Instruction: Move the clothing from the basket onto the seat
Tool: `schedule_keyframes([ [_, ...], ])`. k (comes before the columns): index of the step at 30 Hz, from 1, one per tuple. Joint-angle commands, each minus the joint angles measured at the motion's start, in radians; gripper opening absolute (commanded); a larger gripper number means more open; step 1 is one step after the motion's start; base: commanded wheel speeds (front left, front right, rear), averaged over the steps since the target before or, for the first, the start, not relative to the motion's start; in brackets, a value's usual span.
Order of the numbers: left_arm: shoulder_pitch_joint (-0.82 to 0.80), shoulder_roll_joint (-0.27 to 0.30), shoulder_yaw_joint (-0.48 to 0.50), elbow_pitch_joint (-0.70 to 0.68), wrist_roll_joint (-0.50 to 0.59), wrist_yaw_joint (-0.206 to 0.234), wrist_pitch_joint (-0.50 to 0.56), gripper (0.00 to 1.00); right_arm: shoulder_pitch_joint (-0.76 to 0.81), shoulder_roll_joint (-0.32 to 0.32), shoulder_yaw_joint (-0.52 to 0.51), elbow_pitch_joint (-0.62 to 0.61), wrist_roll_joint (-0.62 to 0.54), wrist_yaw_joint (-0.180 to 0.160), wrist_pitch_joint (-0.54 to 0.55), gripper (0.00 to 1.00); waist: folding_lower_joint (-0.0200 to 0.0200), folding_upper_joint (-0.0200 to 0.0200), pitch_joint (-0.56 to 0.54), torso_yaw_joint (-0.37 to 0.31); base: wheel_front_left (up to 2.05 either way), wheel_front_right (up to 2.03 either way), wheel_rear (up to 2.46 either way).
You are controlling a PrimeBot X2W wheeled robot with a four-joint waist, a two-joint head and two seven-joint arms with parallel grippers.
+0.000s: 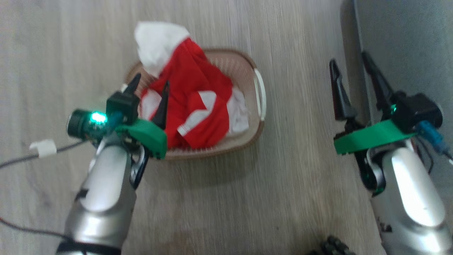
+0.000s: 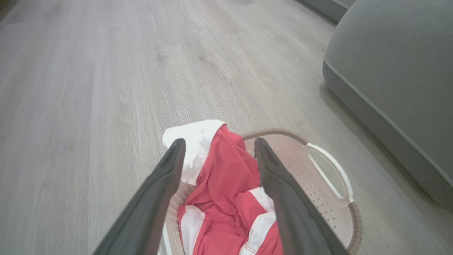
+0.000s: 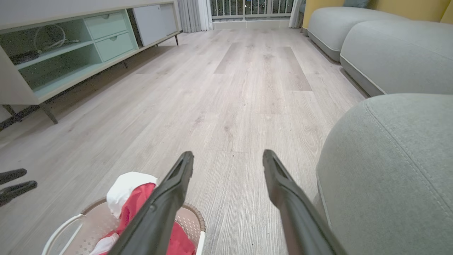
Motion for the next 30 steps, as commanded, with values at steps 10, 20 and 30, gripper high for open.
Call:
schedule_keyframes([
  [10, -0.268, 0.060, 0.007, 0.318, 0.048, 0.025, -0.006, 1.00, -0.099, 0.036, 0.023, -0.092, 0.025, 0.000, -0.009, 1.00, -0.0004, 0.0000, 0.335, -0.155, 0.00, 0.00, 0.00],
  [20, -0.468, 0.084, -0.013, 0.588, 0.067, 0.063, 0.060, 1.00, -0.111, 0.045, 0.043, -0.125, 0.067, 0.000, -0.009, 1.00, -0.0004, 0.0000, 0.437, -0.210, 0.00, 0.00, 0.00],
  [30, -0.541, 0.142, -0.031, 0.707, 0.074, 0.103, 0.123, 1.00, -0.107, 0.045, 0.057, -0.160, 0.129, 0.000, -0.009, 1.00, -0.0004, 0.0000, 0.505, -0.267, 0.00, 0.00, 0.00],
])
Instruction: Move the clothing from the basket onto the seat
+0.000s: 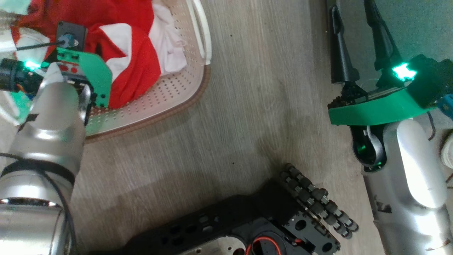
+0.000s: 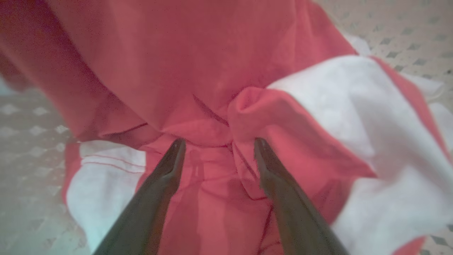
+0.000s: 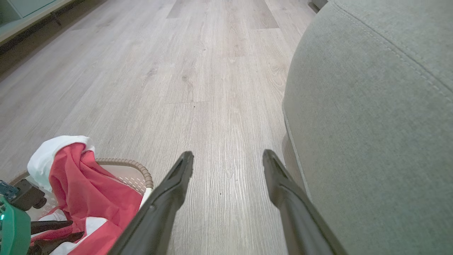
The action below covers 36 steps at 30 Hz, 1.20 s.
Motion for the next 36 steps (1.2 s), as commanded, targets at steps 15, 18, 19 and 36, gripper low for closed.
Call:
schedule_keyframes([
  [15, 0.014, 0.029, -0.025, 0.020, -0.013, -0.064, 0.035, 0.00, 0.058, 0.007, -0.006, -0.036, 0.036, 0.000, -0.009, 1.00, -0.0001, 0.0001, 0.036, -0.014, 0.00, 0.00, 0.00],
  [18, 0.013, 0.019, -0.013, 0.021, -0.039, -0.086, 0.013, 0.00, 0.046, 0.007, -0.004, -0.033, 0.043, 0.000, -0.009, 1.00, -0.0001, 0.0001, 0.030, -0.011, 0.00, 0.00, 0.00],
  [19, 0.015, 0.010, -0.006, 0.020, -0.052, -0.093, -0.003, 0.00, 0.044, 0.007, -0.007, -0.029, 0.041, 0.000, -0.009, 1.00, -0.0001, 0.0001, 0.020, -0.003, 0.00, 0.00, 0.00],
  [36, 0.275, -0.078, 0.117, -0.241, -0.255, -0.153, -0.137, 0.00, 0.150, 0.002, -0.087, 0.045, -0.059, 0.000, -0.009, 1.00, -0.0001, 0.0001, -0.355, 0.204, 0.00, 0.00, 0.00],
])
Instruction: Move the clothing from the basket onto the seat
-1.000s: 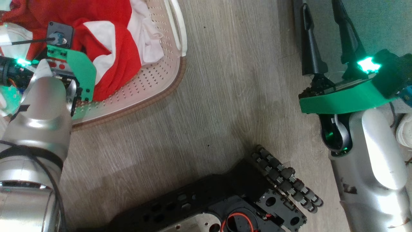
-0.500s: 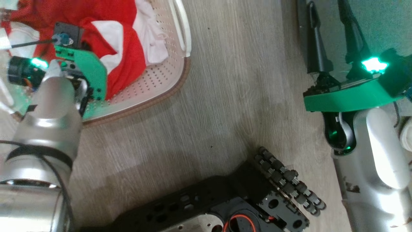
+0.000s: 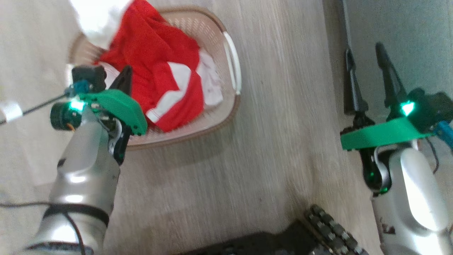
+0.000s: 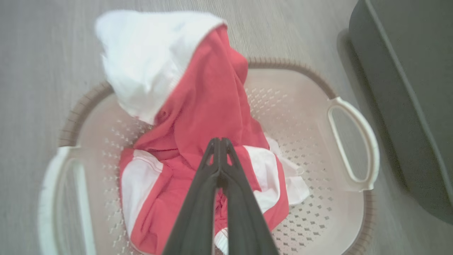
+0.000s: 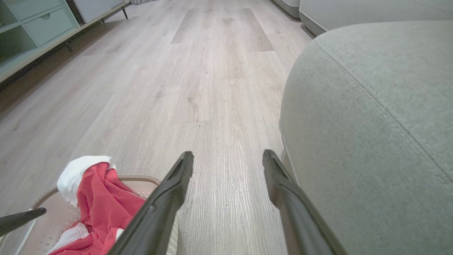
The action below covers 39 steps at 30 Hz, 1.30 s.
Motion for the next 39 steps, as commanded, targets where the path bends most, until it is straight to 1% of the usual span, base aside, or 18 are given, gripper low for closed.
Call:
schedule_keyframes([
  [1, 0.059, 0.014, 0.033, -0.058, -0.014, -0.003, -0.013, 0.00, 0.040, -0.004, 0.010, -0.020, -0.007, 0.000, -0.009, 1.00, 0.0001, -0.0001, -0.135, 0.091, 0.00, 0.00, 0.00],
  [7, 0.213, 0.002, 0.075, -0.263, -0.042, 0.003, -0.013, 0.00, 0.100, -0.027, 0.012, 0.008, -0.016, 0.000, -0.009, 1.00, 0.0001, -0.0001, -0.281, 0.146, 0.00, 0.00, 0.00],
  [14, 0.351, -0.003, 0.106, -0.466, -0.037, 0.024, -0.013, 0.00, 0.136, -0.062, 0.043, 0.031, -0.040, 0.000, -0.009, 1.00, 0.0001, -0.0001, -0.410, 0.182, 0.00, 0.00, 0.00],
  [15, 0.369, -0.003, 0.114, -0.492, -0.038, 0.027, -0.013, 0.10, 0.140, -0.066, 0.047, 0.033, -0.043, 0.000, -0.009, 1.00, 0.0001, -0.0001, -0.427, 0.185, 0.00, 0.00, 0.00],
  [16, 0.388, -0.004, 0.120, -0.516, -0.037, 0.030, -0.013, 0.34, 0.145, -0.069, 0.050, 0.036, -0.044, 0.000, -0.009, 1.00, 0.0001, -0.0001, -0.447, 0.188, 0.00, 0.00, 0.00],
  [17, 0.408, -0.004, 0.126, -0.538, -0.035, 0.034, -0.013, 0.49, 0.151, -0.073, 0.053, 0.038, -0.046, 0.000, -0.009, 1.00, 0.0001, -0.0001, -0.463, 0.189, 0.00, 0.00, 0.00],
  [18, 0.428, -0.004, 0.130, -0.555, -0.033, 0.036, -0.013, 0.86, 0.156, -0.077, 0.055, 0.040, -0.047, 0.000, -0.009, 1.00, 0.0001, -0.0001, -0.478, 0.191, 0.00, 0.00, 0.00],
  [19, 0.446, -0.004, 0.132, -0.572, -0.030, 0.038, -0.013, 1.00, 0.162, -0.080, 0.055, 0.041, -0.047, 0.000, -0.009, 1.00, 0.0001, -0.0001, -0.491, 0.193, 0.00, 0.00, 0.00],
  [30, 0.602, -0.005, 0.142, -0.711, -0.002, 0.071, -0.013, 1.00, 0.220, -0.096, 0.050, 0.044, -0.052, 0.000, -0.009, 1.00, 0.0001, -0.0001, -0.586, 0.207, 0.00, 0.00, 0.00],
  [39, 0.666, -0.005, 0.173, -0.750, 0.014, 0.070, -0.013, 1.00, 0.251, -0.094, 0.054, 0.046, -0.057, 0.000, -0.009, 1.00, 0.0001, -0.0001, -0.617, 0.210, 0.00, 0.00, 0.00],
])
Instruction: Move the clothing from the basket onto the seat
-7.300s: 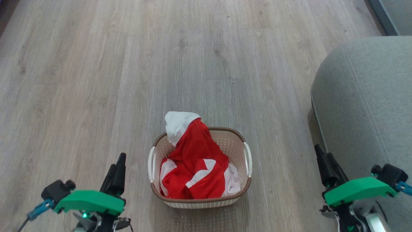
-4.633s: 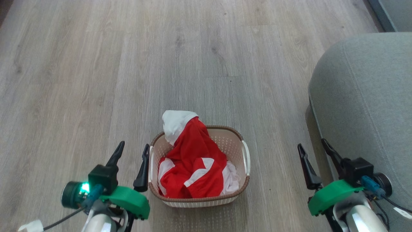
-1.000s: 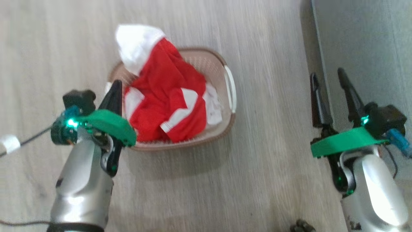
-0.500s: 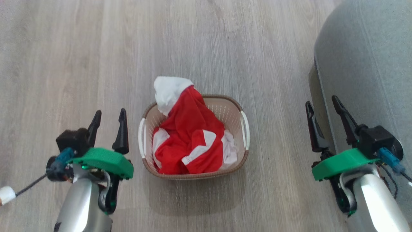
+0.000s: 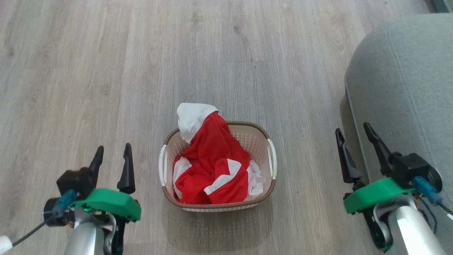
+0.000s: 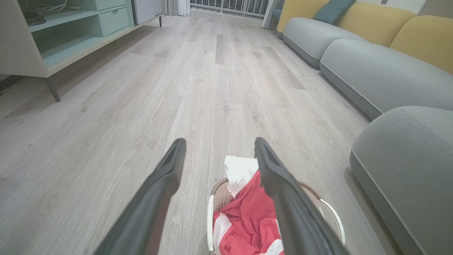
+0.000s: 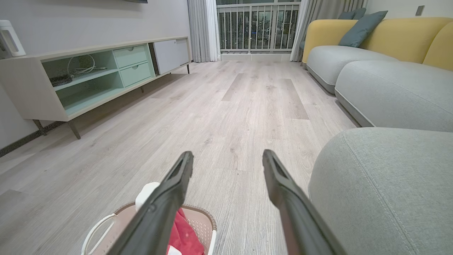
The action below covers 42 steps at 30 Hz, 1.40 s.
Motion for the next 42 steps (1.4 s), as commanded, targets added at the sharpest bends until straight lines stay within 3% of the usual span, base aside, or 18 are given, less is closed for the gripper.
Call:
schedule_keyframes([
  [1, -0.024, 0.013, 0.037, -0.042, 0.009, 0.007, -0.013, 1.00, -0.009, -0.014, 0.019, -0.026, -0.010, 0.000, -0.009, 1.00, 0.0002, -0.0001, -0.002, 0.000, 0.00, 0.00, 0.00],
  [30, -0.033, 0.013, 0.019, -0.030, -0.014, 0.007, -0.013, 1.00, -0.020, -0.015, 0.023, -0.020, -0.012, 0.000, -0.009, 1.00, 0.0002, -0.0001, 0.012, -0.020, 0.00, 0.00, 0.00],
  [37, -0.060, 0.013, -0.002, -0.007, -0.006, 0.001, -0.013, 1.00, -0.038, -0.019, 0.024, -0.030, -0.010, 0.000, -0.009, 1.00, 0.0002, -0.0001, 0.045, -0.041, 0.00, 0.00, 0.00],
  [42, -0.122, 0.013, -0.052, 0.050, -0.005, -0.008, -0.013, 1.00, -0.065, -0.016, 0.011, -0.054, -0.014, 0.000, -0.009, 1.00, 0.0002, -0.0001, 0.126, -0.072, 0.00, 0.00, 0.00],
])
